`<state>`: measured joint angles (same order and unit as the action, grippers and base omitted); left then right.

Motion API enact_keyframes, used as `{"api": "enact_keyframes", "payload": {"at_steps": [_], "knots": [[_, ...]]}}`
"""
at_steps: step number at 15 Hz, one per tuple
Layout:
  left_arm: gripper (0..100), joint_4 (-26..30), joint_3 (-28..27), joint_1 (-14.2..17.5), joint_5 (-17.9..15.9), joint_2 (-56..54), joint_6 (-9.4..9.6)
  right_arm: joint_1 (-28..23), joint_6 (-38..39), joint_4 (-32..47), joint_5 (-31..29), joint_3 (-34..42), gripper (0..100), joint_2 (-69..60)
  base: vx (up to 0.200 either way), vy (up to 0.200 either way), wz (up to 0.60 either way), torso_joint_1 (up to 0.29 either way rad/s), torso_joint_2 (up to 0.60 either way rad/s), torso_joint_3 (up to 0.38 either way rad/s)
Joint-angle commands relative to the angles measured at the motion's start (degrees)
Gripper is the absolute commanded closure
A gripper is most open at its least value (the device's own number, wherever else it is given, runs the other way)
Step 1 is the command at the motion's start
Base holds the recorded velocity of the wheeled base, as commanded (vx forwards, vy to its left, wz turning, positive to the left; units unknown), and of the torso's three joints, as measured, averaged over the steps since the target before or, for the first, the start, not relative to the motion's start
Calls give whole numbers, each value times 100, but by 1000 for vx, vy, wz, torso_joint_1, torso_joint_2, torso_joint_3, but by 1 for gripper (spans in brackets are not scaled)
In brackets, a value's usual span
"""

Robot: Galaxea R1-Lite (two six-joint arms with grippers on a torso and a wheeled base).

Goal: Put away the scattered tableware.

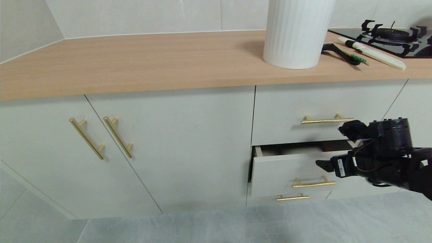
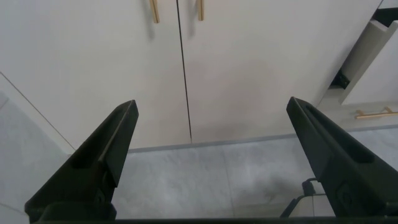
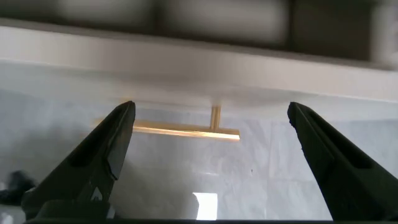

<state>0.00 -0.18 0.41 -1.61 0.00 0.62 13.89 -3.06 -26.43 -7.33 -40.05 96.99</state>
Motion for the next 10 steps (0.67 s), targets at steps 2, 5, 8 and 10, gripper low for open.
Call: {"api": "enact_keyframes", "payload": {"at_steps": [2, 5, 8, 10], "knots": [[0, 0, 1, 2, 3, 9, -1, 299, 42, 24, 3, 6, 0, -690, 0, 0, 0, 0, 0, 0], [0, 0, 1, 2, -6, 9, -1, 299, 227, -635, -14, 23, 0, -163, 0, 0, 0, 0, 0, 0], [0, 0, 1, 2, -6, 9, -1, 299, 376, -1259, -129, 32, 0, 488, 0, 0, 0, 0, 0, 0], [0, 0, 1, 2, -6, 9, -1, 299, 368, -1629, -331, 50, 0, 910, 0, 0, 0, 0, 0, 0]]}}
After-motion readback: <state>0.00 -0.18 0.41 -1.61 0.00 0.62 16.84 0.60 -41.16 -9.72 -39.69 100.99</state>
